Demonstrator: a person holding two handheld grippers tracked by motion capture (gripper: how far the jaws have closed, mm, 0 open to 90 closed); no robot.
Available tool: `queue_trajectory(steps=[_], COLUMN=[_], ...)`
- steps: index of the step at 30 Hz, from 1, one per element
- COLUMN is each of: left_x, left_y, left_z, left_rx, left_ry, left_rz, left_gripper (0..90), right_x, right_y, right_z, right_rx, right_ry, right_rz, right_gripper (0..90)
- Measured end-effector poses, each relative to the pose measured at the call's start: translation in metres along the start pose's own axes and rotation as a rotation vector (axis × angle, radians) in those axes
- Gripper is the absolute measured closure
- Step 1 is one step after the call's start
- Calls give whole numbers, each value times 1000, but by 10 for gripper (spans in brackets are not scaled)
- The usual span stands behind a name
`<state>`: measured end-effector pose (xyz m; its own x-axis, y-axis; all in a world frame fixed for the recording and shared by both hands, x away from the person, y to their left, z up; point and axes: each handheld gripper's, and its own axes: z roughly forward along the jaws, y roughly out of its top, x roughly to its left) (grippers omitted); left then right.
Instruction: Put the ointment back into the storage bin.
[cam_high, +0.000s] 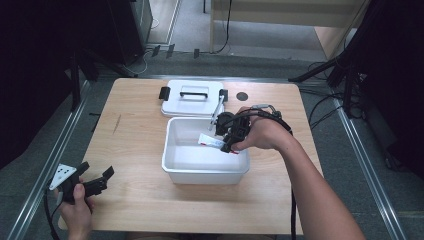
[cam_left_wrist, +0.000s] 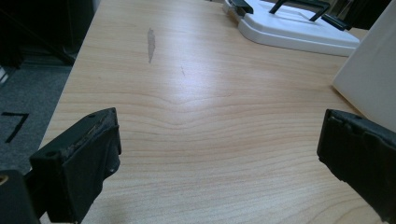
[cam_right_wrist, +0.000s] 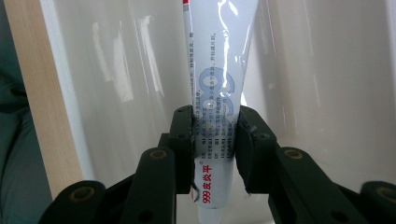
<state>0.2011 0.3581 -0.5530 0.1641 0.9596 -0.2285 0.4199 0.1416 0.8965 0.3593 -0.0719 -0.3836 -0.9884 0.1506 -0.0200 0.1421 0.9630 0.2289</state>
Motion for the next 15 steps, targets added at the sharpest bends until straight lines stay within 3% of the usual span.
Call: queue_trajectory(steps=[15], left_x=[0], left_y=[0], left_z=[0], left_rx=[2], left_ry=[3], left_rz=[4], left_gripper=[0], right_x=[1], right_y=[-4], right_z=[25], right_rx=[19], right_ry=[27], right_rz=[-6], right_gripper=[708])
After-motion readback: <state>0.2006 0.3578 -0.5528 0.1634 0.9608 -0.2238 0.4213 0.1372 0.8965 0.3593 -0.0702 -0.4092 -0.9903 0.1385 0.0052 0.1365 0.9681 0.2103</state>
